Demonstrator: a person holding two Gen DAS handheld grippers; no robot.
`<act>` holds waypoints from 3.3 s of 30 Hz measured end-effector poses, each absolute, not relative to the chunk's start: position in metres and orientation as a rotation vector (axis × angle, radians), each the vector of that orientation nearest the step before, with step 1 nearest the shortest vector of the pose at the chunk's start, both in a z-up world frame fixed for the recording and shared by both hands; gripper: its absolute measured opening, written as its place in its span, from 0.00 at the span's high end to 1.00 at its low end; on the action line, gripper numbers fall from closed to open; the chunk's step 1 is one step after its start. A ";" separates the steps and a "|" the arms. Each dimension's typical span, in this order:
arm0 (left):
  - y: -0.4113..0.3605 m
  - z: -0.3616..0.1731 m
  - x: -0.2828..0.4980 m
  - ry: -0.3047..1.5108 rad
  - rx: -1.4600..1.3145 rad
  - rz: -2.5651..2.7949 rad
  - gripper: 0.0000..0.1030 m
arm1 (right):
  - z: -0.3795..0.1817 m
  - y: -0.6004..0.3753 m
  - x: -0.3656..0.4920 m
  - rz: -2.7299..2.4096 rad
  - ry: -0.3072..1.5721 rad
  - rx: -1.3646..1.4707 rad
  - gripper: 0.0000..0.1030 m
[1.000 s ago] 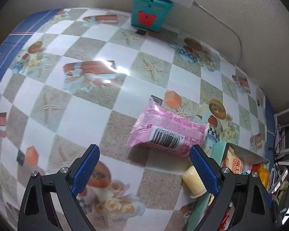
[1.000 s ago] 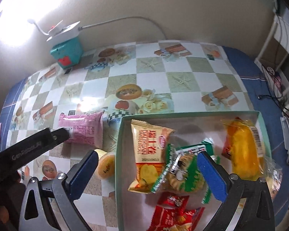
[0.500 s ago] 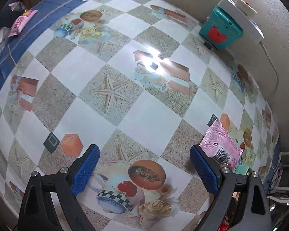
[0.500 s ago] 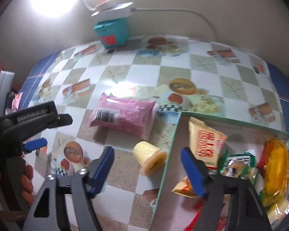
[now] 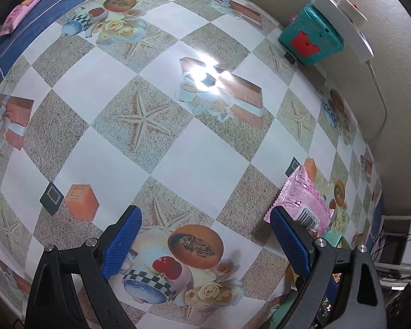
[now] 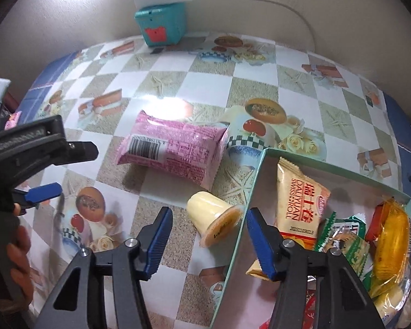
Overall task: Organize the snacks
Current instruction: 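Move the right tool to the pudding cup while the left tool approaches the pink pack, then grasp the cream pudding cup with the right tool while the left tool grasps the pink pack, then carry the pudding cup and pink pack over the tray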
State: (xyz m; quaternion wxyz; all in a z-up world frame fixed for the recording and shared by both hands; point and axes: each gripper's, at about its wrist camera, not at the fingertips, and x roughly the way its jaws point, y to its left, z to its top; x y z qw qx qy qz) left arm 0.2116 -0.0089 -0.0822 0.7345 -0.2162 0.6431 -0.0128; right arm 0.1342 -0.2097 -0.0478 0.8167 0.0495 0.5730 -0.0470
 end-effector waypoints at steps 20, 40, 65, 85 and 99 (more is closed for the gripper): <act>0.015 -0.087 0.213 1.414 -0.510 -0.054 0.08 | -0.065 -0.198 0.157 -0.203 1.278 0.151 0.45; -0.023 -0.079 0.224 1.399 -0.338 -0.181 0.08 | -0.068 -0.214 0.159 -0.222 1.231 0.254 0.59; -0.181 -0.067 0.212 1.139 0.694 -0.573 0.09 | -0.022 -0.283 0.120 -0.221 1.063 0.388 0.61; -0.133 -0.027 0.191 1.243 0.224 -0.495 0.60 | -0.006 -0.291 0.090 -0.238 1.104 0.409 0.61; -0.171 0.031 0.085 1.189 0.057 -0.590 0.60 | 0.042 -0.326 -0.016 -0.385 1.023 0.489 0.61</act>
